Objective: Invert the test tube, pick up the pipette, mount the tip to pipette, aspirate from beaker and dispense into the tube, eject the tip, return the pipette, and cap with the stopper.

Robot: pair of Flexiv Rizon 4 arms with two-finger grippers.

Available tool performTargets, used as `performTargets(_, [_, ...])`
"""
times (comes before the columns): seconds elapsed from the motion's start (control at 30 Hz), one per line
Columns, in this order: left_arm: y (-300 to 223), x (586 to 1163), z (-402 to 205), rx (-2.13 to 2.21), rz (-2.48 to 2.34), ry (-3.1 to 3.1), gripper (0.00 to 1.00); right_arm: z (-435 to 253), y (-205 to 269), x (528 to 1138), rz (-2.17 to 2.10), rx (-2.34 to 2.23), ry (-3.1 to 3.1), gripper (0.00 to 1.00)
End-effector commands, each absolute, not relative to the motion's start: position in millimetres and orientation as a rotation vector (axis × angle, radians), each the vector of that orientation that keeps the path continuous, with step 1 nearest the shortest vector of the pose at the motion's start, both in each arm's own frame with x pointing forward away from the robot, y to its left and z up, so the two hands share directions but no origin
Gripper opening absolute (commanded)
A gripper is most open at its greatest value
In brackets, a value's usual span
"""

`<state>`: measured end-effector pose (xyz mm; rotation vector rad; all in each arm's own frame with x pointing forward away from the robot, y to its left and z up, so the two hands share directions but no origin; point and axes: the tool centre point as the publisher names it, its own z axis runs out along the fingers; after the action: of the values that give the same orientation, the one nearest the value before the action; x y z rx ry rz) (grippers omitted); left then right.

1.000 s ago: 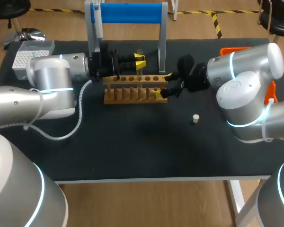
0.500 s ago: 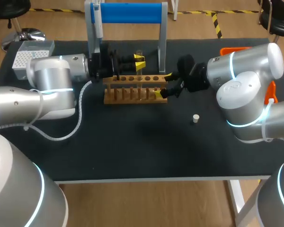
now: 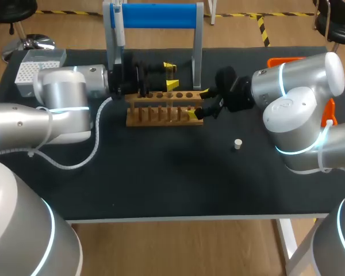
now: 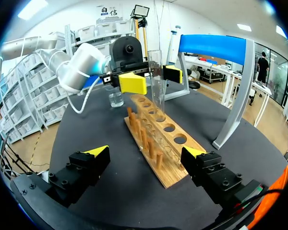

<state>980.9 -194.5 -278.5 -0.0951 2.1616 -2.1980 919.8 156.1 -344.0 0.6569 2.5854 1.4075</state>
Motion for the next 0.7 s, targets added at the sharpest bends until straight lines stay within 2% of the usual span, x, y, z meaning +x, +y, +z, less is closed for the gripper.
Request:
performTargets(0.03, [-185.7,979.2,-264.5,-0.094,-2.158,2.254,1.00,-343.5,155.8,919.4,1.406,0.657,2.586,1.00])
performTargets(0.27, [-162.8,968.9,-250.1,-0.113,-2.057,2.364,1.00,-343.5,155.8,919.4,1.406,0.657,2.586,1.00])
performTargets(0.7, [-72.6,945.7,-222.2,-0.295,-1.884,2.399,1.00,-343.5,155.8,919.4,1.406,0.657,2.586,1.00])
